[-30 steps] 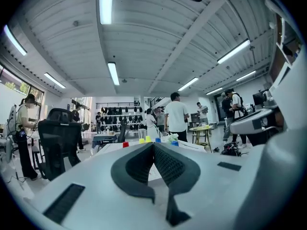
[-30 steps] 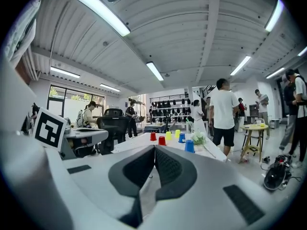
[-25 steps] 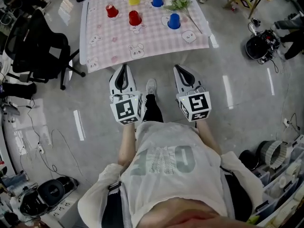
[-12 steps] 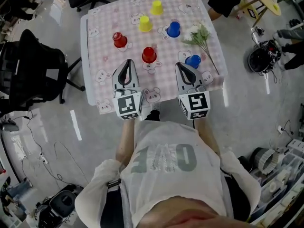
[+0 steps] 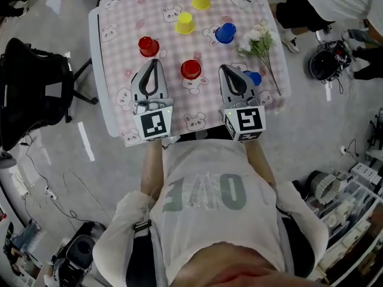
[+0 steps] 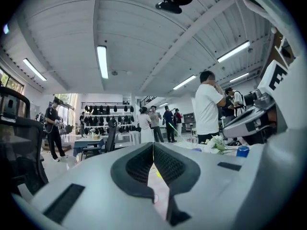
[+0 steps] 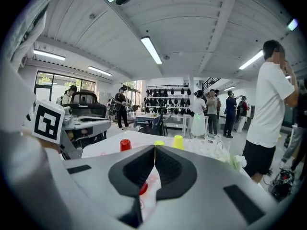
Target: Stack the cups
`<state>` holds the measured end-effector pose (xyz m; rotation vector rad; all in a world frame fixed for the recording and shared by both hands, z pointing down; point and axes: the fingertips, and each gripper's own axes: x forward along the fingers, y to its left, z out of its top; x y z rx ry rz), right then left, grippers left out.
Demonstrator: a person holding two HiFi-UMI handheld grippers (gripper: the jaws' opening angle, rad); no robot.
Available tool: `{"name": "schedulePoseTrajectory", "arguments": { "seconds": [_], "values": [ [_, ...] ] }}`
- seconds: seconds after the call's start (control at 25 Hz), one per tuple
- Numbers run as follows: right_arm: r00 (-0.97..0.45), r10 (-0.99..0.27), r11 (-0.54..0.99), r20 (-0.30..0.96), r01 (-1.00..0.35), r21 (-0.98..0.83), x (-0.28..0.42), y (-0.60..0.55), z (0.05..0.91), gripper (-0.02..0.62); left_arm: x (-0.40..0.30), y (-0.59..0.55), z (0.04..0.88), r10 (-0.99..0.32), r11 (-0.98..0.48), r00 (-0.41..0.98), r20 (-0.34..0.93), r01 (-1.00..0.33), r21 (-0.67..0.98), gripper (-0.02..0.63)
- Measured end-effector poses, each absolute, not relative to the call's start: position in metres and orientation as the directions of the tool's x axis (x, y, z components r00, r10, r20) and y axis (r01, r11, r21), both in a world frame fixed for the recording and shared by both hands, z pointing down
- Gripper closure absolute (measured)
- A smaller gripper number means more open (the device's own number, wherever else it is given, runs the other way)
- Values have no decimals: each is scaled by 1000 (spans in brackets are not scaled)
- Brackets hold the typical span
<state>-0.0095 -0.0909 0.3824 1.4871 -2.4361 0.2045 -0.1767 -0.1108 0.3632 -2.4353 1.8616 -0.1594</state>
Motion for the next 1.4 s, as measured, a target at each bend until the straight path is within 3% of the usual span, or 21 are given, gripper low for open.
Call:
{"name": "schedulePoseTrajectory", "arguments": {
  "seconds": [0.36, 0.88, 1.2, 1.4],
  "values": [
    [-423, -855, 455, 300, -890, 41, 3, -99, 373, 566, -184, -105, 350, -977, -212, 214, -6, -972, -106, 578],
    [-478, -861, 491, 175, -870, 40, 9, -109, 343, 566, -163, -97, 306, -980, -158, 171, -104, -980, -123, 578],
    [-489, -848, 500, 204, -866, 5, 15, -108, 354, 566, -159, -96, 323, -989, -139, 143, -36, -985, -102, 577],
    [-492, -839, 501, 233, -865, -22, 20, -101, 366, 566, -146, -101, 335, -981, -194, 195, -4, -976, -103, 577]
  ]
}}
